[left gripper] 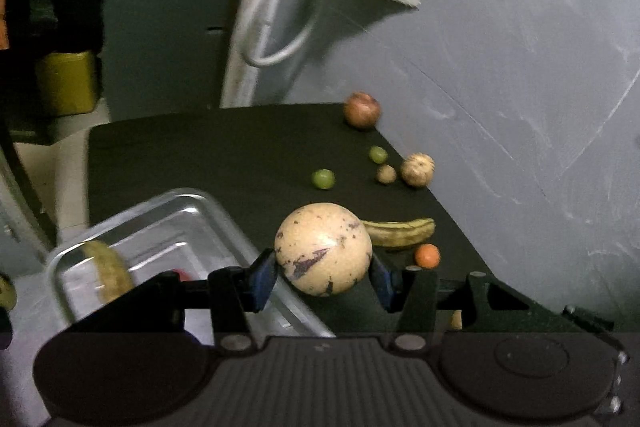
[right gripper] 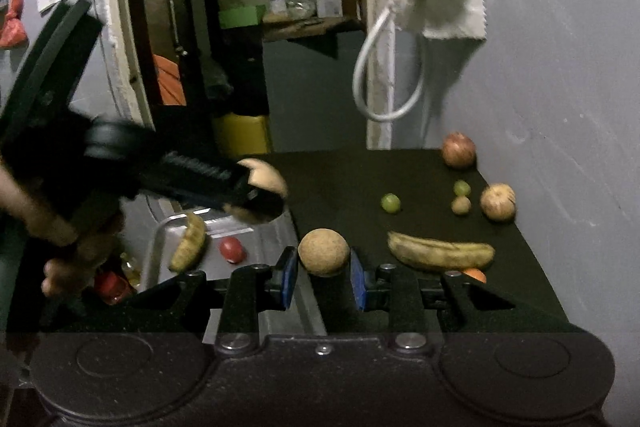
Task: Organize fruits
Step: 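Grasp the cream pepino with left tool while right tool carries brown fruit to tray, then lower pepino into tray and open left tool while right tool releases brown fruit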
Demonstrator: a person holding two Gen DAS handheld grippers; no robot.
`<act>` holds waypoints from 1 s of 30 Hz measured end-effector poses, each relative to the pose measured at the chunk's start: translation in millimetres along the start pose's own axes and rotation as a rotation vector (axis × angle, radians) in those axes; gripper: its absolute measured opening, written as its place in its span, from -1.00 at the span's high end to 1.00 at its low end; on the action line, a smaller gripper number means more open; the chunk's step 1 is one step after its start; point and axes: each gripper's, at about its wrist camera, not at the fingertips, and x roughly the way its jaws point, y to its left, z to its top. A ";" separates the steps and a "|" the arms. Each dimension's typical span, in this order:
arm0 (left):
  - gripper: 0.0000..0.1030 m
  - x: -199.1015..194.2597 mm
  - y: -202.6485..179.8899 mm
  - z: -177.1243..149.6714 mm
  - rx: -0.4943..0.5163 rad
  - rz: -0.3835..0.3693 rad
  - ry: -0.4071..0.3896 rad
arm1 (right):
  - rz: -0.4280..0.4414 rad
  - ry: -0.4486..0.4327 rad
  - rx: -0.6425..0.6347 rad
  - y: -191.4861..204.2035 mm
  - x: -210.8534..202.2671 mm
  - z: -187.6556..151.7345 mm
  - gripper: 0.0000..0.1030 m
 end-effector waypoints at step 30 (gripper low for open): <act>-0.05 -3.7 118.2 -87.0 -0.171 0.072 0.175 | 0.020 0.242 -0.154 70.1 119.0 -59.3 0.42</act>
